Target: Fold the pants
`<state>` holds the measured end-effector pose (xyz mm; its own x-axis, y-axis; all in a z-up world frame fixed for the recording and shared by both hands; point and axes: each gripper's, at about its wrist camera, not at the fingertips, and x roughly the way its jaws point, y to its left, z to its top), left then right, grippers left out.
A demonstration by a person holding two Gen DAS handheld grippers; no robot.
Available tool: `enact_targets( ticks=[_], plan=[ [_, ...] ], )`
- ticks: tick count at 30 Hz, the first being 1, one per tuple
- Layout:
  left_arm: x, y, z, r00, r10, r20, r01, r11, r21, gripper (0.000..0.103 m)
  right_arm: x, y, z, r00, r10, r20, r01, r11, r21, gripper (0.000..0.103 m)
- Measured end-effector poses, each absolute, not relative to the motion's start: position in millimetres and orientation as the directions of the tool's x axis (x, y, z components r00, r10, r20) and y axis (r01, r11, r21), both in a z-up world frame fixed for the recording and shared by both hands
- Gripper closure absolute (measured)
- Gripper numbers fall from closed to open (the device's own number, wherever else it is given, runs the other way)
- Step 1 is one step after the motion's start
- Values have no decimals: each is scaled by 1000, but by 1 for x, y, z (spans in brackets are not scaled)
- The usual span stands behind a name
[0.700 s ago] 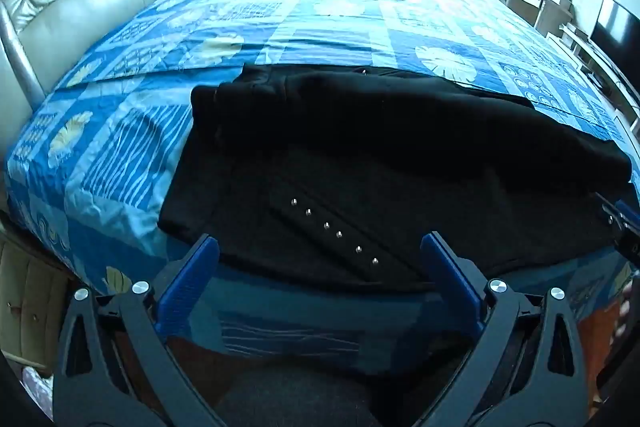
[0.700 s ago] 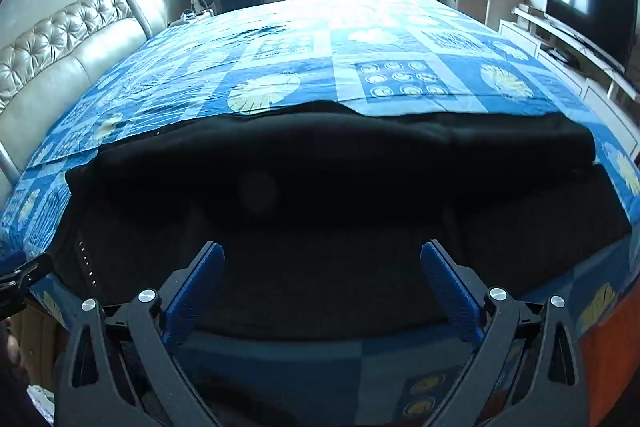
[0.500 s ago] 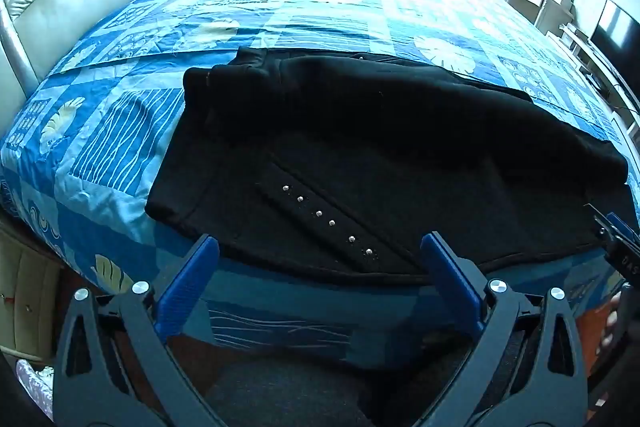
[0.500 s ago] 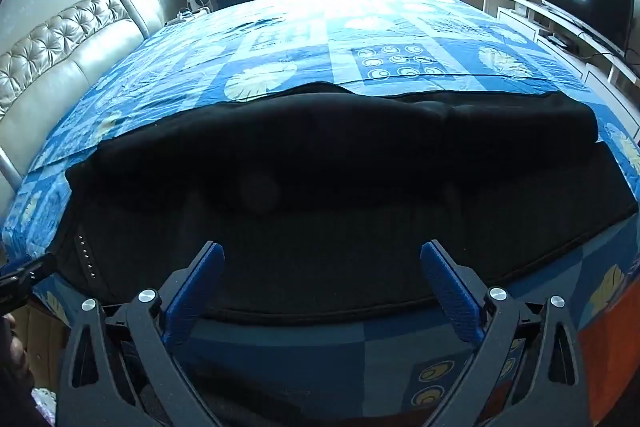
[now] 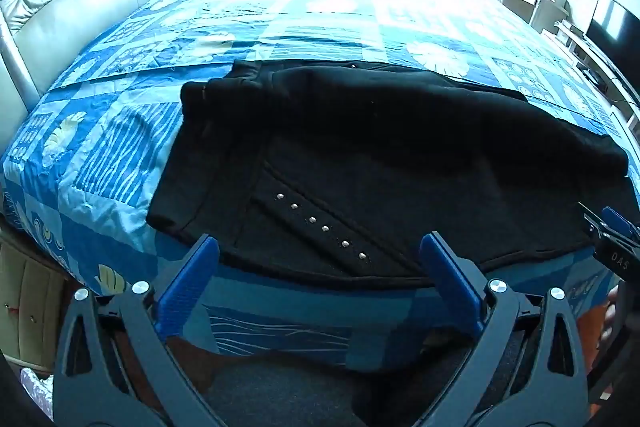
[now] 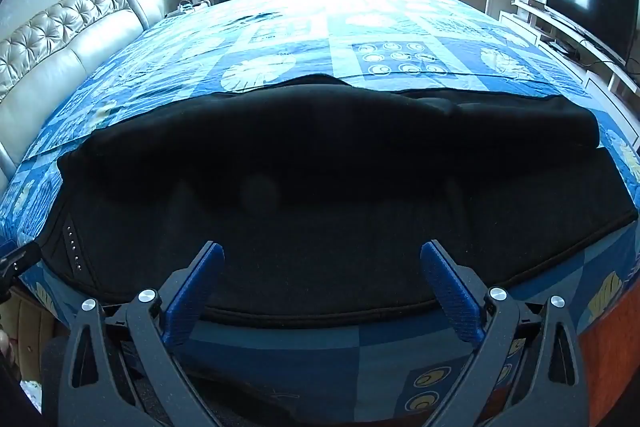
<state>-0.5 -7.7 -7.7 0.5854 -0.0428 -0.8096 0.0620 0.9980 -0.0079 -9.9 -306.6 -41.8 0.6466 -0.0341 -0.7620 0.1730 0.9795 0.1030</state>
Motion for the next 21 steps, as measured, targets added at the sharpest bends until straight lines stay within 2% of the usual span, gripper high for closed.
enact_targets(
  ticks=[21],
  plan=[
    [-7, -16, -3, 605, -36, -796, 80, 997, 16, 2, -12, -296, -40, 647, -38, -762, 161, 983, 88, 5]
  ],
)
